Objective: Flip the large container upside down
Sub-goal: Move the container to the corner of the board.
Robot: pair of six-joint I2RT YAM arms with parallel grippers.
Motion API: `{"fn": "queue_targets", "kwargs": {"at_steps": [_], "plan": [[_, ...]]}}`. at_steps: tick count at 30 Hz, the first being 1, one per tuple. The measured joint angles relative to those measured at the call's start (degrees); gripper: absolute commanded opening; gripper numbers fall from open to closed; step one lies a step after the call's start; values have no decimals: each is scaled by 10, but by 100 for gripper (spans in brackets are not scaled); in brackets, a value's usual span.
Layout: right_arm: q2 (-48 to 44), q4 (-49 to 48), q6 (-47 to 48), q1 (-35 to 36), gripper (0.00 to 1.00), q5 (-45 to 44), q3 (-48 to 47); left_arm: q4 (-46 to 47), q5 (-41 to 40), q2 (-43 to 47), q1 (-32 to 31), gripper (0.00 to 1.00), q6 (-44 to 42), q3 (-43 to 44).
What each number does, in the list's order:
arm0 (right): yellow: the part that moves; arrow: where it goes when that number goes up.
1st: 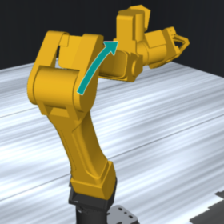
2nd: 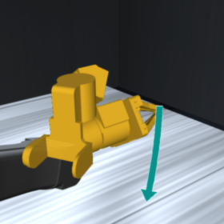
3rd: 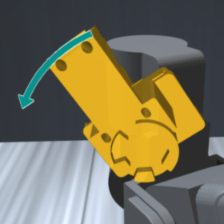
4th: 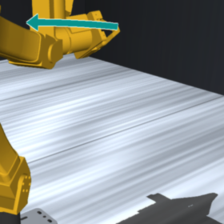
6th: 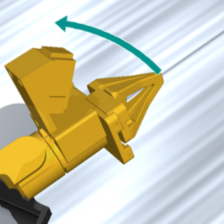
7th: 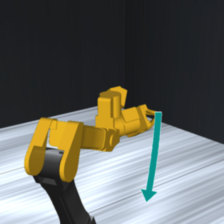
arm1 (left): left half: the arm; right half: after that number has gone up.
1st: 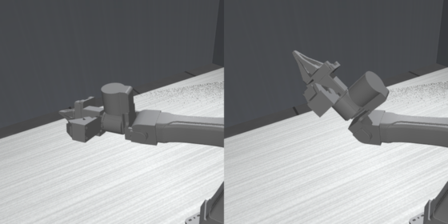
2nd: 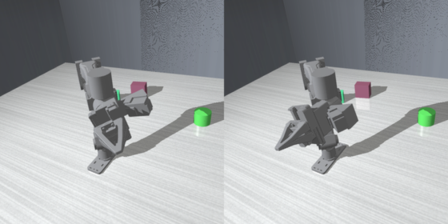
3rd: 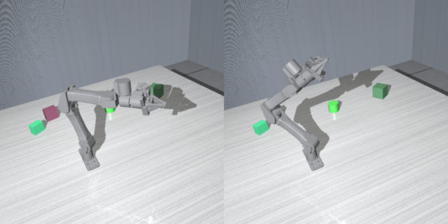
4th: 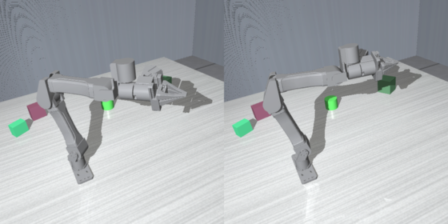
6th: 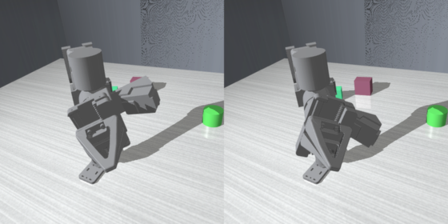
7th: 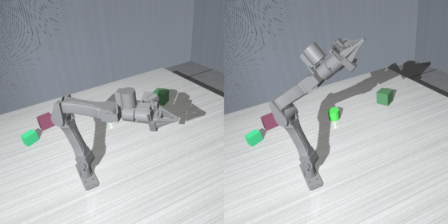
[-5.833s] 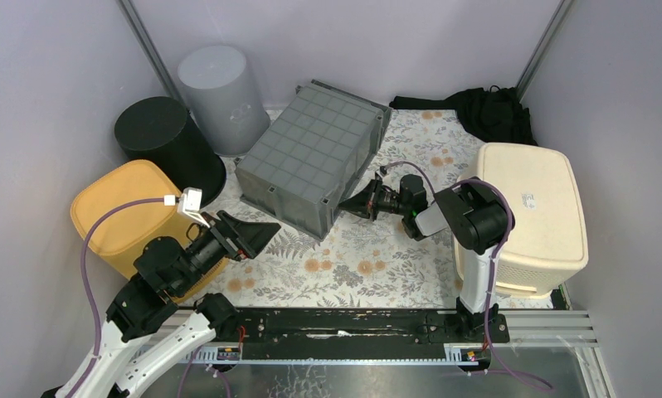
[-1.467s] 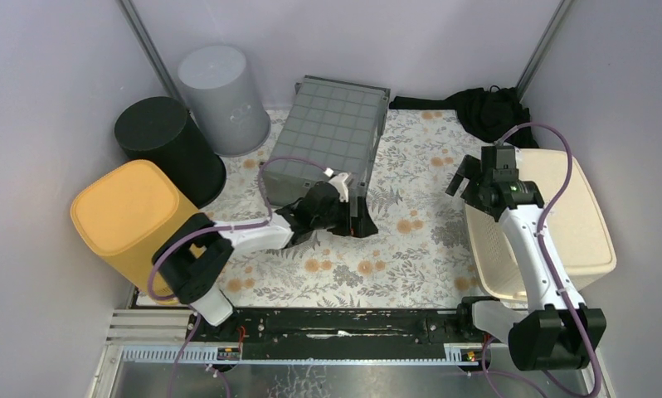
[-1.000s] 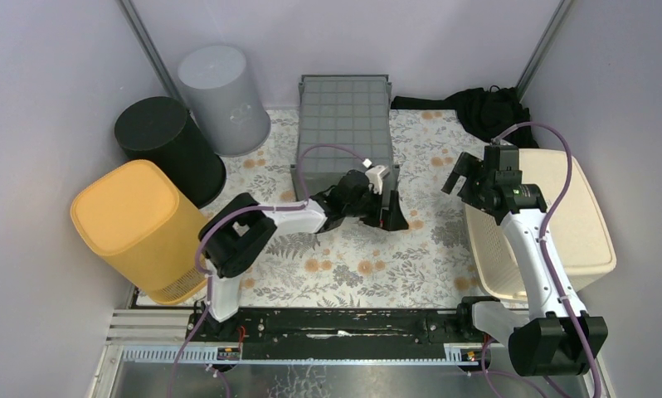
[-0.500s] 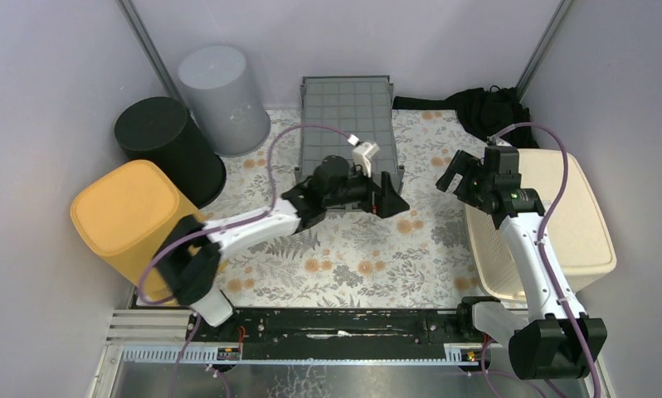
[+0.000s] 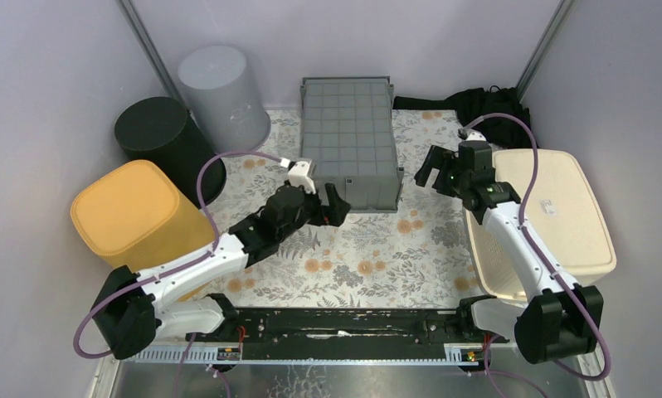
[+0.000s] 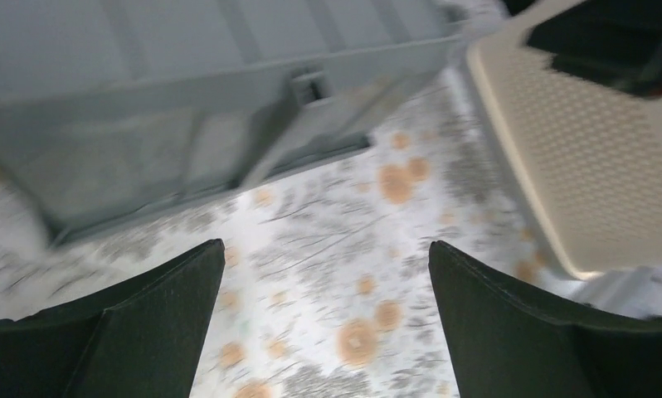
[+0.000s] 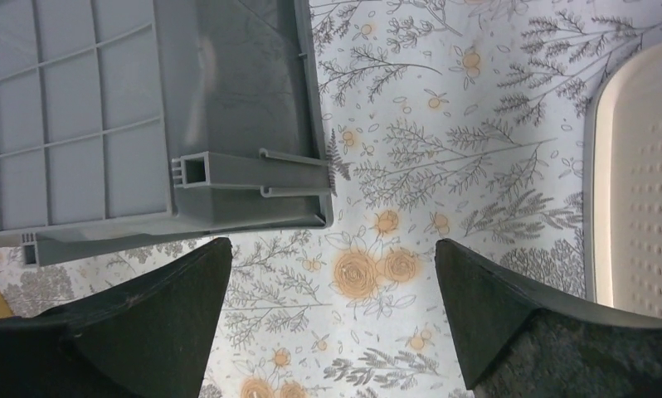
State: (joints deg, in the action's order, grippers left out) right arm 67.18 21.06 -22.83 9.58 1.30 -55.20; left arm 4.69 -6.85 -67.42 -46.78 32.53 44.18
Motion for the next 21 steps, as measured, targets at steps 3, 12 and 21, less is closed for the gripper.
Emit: {"fn": "queue_targets", "kwargs": {"at_steps": [3,12,21], "plan": [[10,-40,10,11,100,-12,15,-21,-48,16,13,100,1,-43],[24,-217,74,22,99,-53,125,-15,-137,9,55,100,-6,-110],[71,-369,121,22,99,-80,197,111,-205,-9,99,100,-91,-192]]}}
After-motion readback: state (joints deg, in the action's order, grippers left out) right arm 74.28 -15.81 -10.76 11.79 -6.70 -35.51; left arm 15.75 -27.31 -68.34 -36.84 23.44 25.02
